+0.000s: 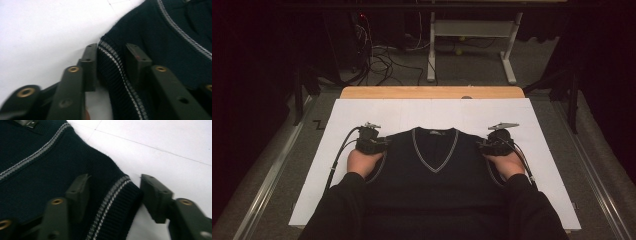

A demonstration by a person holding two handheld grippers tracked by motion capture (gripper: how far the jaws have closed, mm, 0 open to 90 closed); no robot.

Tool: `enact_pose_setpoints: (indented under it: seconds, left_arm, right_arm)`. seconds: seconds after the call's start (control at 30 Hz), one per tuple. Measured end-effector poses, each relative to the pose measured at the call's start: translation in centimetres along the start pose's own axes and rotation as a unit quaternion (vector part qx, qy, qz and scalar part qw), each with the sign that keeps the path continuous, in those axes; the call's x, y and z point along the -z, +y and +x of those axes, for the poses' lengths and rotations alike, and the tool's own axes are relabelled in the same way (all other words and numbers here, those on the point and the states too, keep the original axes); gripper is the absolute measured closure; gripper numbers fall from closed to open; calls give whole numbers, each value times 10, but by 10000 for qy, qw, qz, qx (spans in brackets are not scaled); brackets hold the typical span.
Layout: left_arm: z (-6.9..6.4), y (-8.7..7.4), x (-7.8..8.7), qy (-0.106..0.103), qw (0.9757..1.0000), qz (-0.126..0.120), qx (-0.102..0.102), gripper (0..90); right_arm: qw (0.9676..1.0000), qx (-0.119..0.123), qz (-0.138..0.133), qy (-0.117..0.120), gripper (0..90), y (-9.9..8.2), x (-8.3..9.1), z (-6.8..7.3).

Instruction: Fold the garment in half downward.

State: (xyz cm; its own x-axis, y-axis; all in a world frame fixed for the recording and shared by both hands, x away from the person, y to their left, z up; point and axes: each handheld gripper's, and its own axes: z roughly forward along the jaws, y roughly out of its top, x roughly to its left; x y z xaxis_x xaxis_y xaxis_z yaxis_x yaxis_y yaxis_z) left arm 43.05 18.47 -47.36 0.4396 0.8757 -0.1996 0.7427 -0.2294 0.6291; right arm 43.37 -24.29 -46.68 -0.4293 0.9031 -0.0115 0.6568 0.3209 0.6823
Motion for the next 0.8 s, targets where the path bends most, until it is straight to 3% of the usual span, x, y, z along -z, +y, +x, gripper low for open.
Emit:
enact_pose_setpoints:
  seconds: [0.13,0.27,0.43,0.5,0.53,0.57,0.6,0.73,0.77,0.8]
  left_arm:
    - [-2,-1,0,-39,10000,-15,-24,681]
    - [-3,-1,0,-43,10000,-26,-77,706]
    - [4,8,21,-43,9981,-617,3,715]
    - [4,17,32,29,9973,-724,-100,715]
    - [3,22,38,72,9965,-812,-159,715]
    - [1,32,48,115,9946,-1011,-202,715]
    - [1,32,48,115,9946,-1011,-202,715]
    - [-3,52,68,162,9894,-1428,-205,714]
    - [-4,56,72,192,9879,-1525,-218,713]
    - [-5,61,77,200,9863,-1623,-206,713]
  right_arm:
    - [9999,64,-2,118,692,0,1,2]
    - [9998,90,-11,181,773,0,1,5]
    - [9998,199,-80,36,788,2,7,4]
    - [9993,132,-348,-90,789,10,19,-1]
    - [9993,132,-348,-90,789,10,19,-1]
    - [9975,200,-620,-261,788,19,28,-2]
    - [9975,200,-620,-261,788,19,28,-2]
    - [9925,223,-1094,-500,789,38,47,0]
    - [9898,280,-1272,-572,788,49,57,0]
    - [9898,280,-1272,-572,789,49,57,0]
